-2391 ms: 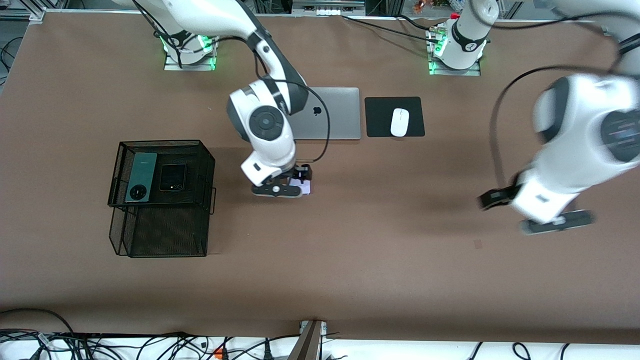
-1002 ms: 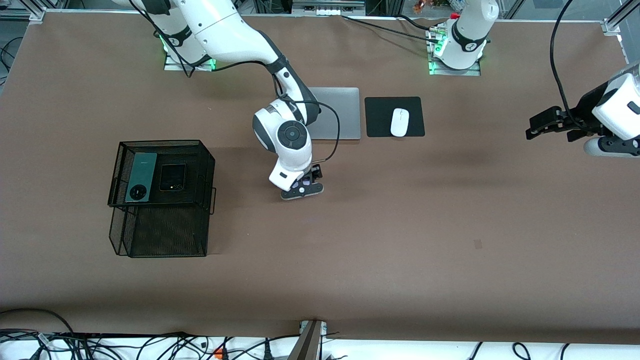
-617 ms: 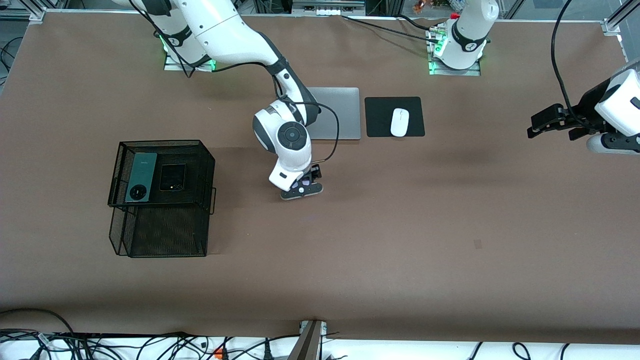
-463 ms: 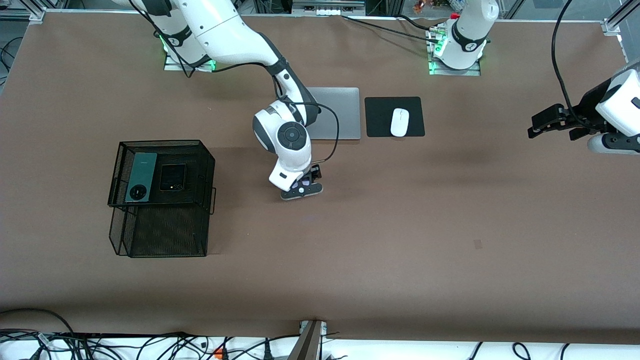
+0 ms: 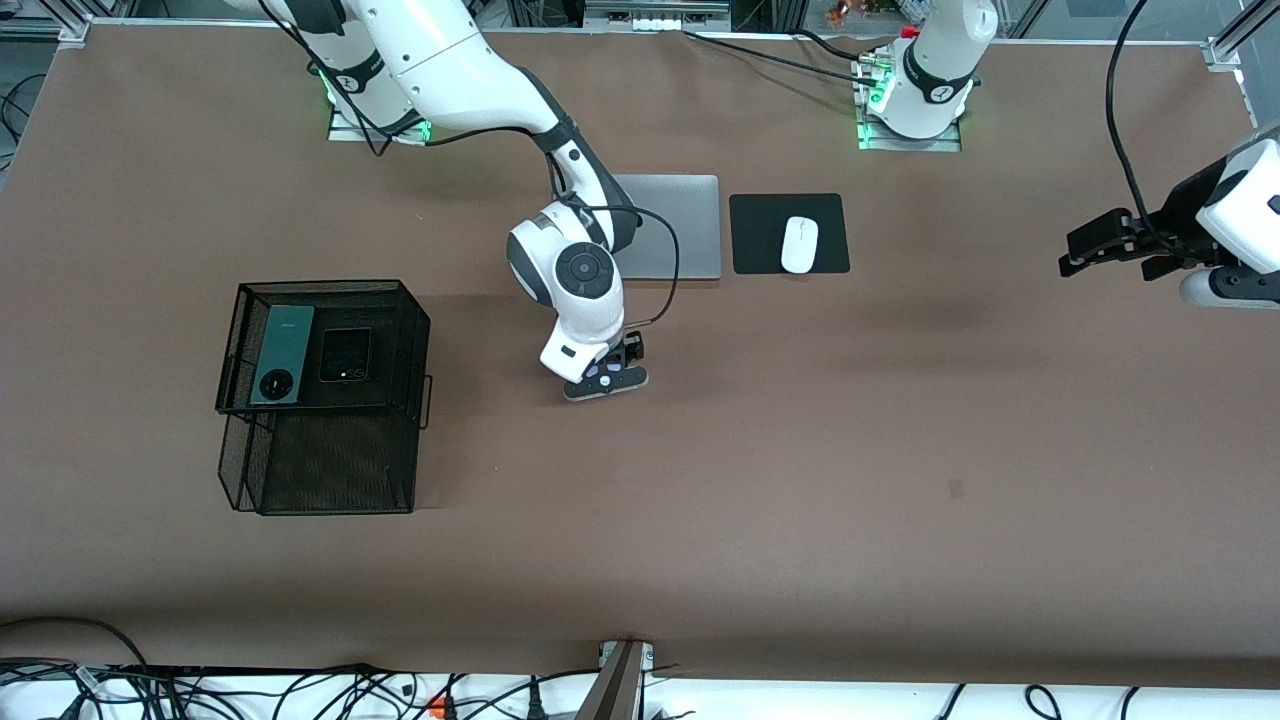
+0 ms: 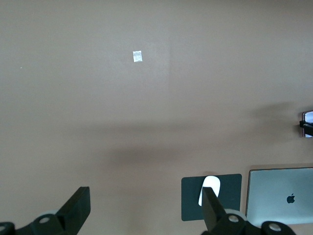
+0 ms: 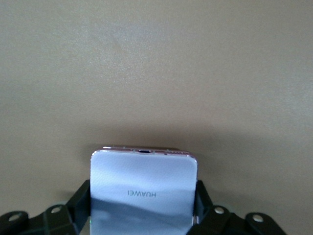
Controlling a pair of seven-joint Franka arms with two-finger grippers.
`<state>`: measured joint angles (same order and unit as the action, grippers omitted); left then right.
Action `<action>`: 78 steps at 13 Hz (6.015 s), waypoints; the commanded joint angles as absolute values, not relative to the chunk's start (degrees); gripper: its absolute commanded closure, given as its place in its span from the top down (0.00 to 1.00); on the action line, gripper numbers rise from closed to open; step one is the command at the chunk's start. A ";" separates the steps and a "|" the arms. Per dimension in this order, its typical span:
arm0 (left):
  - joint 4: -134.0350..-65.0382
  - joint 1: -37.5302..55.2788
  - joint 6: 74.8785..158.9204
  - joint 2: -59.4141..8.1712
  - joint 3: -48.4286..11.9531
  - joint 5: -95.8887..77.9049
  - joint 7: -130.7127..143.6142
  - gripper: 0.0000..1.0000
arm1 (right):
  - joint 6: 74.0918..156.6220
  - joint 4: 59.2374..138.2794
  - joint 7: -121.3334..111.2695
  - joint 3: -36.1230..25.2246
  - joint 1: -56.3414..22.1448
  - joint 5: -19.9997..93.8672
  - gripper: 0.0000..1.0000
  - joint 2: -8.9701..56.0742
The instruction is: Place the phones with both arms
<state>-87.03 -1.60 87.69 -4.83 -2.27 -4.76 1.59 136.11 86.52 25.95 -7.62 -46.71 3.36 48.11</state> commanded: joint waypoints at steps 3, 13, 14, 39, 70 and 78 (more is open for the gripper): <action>-88.24 -2.11 87.63 -3.34 -2.90 -4.48 1.23 1.00 | 130.46 87.10 24.97 -14.12 -46.50 2.81 0.05 38.96; -87.80 -2.02 87.36 -3.43 -3.08 -4.39 1.32 1.00 | 114.60 86.58 4.60 -33.66 -38.96 7.00 0.05 31.01; -87.80 -2.02 87.36 -3.43 -3.08 -4.39 1.32 1.00 | 116.70 86.49 0.92 -33.66 -36.59 12.86 0.05 33.03; -87.71 -2.02 87.45 -3.43 -3.08 -4.39 1.23 1.00 | 123.84 85.62 -12.83 -32.52 -30.23 28.21 0.99 42.54; -87.71 -2.02 86.84 -3.43 -3.08 -4.39 1.23 1.00 | 99.60 91.23 9.40 7.64 3.07 -1.67 1.00 10.46; -87.71 -2.11 86.75 -3.43 -3.08 -4.39 1.23 1.00 | 97.73 90.36 10.99 7.91 3.25 -0.88 1.00 10.81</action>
